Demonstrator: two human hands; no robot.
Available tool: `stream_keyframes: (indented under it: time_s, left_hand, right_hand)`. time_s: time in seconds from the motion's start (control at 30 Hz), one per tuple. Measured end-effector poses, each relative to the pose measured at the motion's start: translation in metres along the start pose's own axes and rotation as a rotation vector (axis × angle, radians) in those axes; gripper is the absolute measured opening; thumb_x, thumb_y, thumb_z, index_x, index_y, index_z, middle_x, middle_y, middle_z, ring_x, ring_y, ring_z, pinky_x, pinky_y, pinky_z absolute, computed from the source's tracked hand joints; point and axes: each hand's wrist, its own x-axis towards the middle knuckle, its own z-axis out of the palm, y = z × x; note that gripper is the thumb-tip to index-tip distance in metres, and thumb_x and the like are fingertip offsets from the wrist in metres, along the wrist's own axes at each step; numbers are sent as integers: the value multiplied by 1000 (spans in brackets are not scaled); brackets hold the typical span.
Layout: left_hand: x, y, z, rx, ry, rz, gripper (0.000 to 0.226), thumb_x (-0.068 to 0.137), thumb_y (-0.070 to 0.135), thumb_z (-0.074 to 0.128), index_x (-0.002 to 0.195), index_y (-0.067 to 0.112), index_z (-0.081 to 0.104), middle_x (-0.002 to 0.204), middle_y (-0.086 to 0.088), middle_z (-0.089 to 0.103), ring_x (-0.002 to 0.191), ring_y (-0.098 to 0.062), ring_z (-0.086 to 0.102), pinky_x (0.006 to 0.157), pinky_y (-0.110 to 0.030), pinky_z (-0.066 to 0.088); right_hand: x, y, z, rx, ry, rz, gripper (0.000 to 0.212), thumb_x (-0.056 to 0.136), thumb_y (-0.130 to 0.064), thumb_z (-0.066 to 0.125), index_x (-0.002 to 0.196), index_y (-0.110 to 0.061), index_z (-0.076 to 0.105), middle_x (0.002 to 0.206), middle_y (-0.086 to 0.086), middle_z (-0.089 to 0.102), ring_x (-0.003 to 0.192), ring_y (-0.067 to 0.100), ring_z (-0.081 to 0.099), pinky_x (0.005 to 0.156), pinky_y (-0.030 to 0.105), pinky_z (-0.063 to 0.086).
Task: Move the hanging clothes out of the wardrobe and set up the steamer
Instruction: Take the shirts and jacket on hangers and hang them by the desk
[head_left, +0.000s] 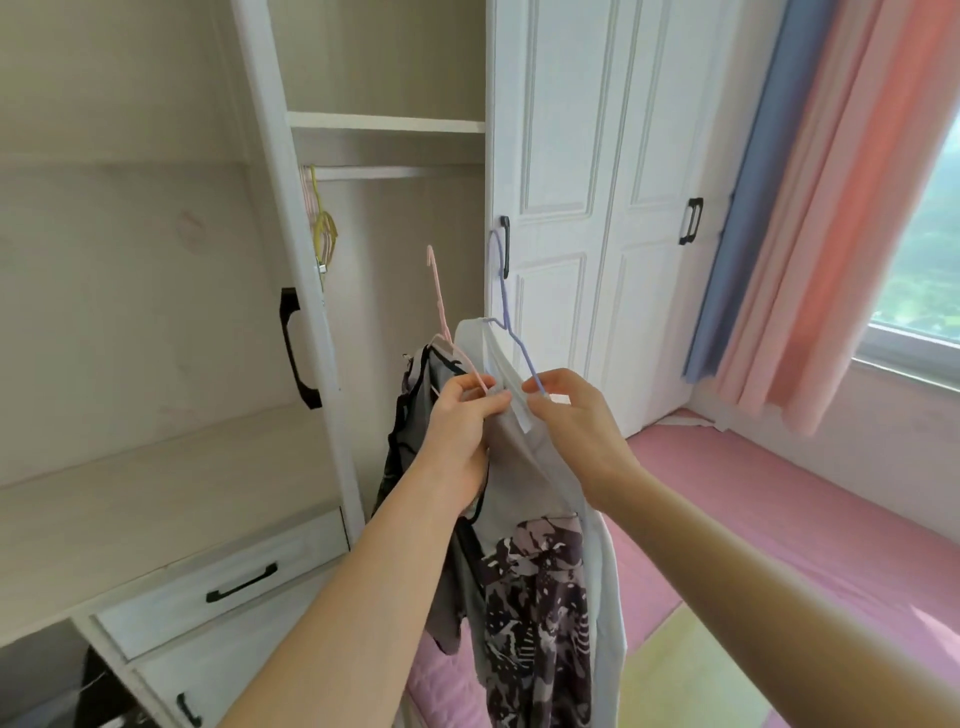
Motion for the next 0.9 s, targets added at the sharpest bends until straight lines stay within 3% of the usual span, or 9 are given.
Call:
stream_keyframes:
  time_s: [0.27,0.43,0.53,0.67,0.8,0.9]
  left_hand:
    - [-64,-15,16,14,-32,25,21,86,3,64,105,9,56,92,-7,61,69,-12,57,61,-22,46]
    - [-96,-31,31,62,-7,49,17,85,10,67,98,10,57,87,-7,62,75,-17,56,66,-28,46]
    - [-115,-40,42,66,52,54,15,84,13,68,94,11,57,85,-8,58,72,-17,56,61,-26,45]
    - [-140,-48,58,36,141,89,14,82,12,70,82,14,56,80,-5,57,80,-24,56,69,-33,46]
    - [-168,-51,70,13,200,128,15,82,12,70,79,13,56,75,-3,57,71,-18,55,59,-24,48]
    - [-186,-55,73,22,267,116,14,83,19,70,77,15,58,75,-6,56,72,-21,53,65,-31,45]
  right_hand:
    - [-72,-8,-38,-53,-22,13,11,93,-24,54,101,-20,60,112,1,58,93,6,55,64,20,39]
    - [-108,-8,-59,-44,-63,5,21,84,-33,66,99,-20,60,102,-3,64,92,6,60,68,22,44]
    - [-127,-4,-71,-107,-115,-10,29,81,-33,69,104,-21,57,104,-3,62,98,9,58,77,27,49]
    - [-149,3,-85,-180,-207,-21,28,83,-25,65,107,-19,53,103,-2,57,93,7,56,66,21,44]
    - [-165,7,-99,-194,-278,-47,22,84,-21,58,106,-20,57,105,0,62,94,11,60,71,26,51]
    - [-177,7,-107,-214,-332,-113,23,86,-19,56,108,-19,60,104,-5,62,95,4,57,71,20,46]
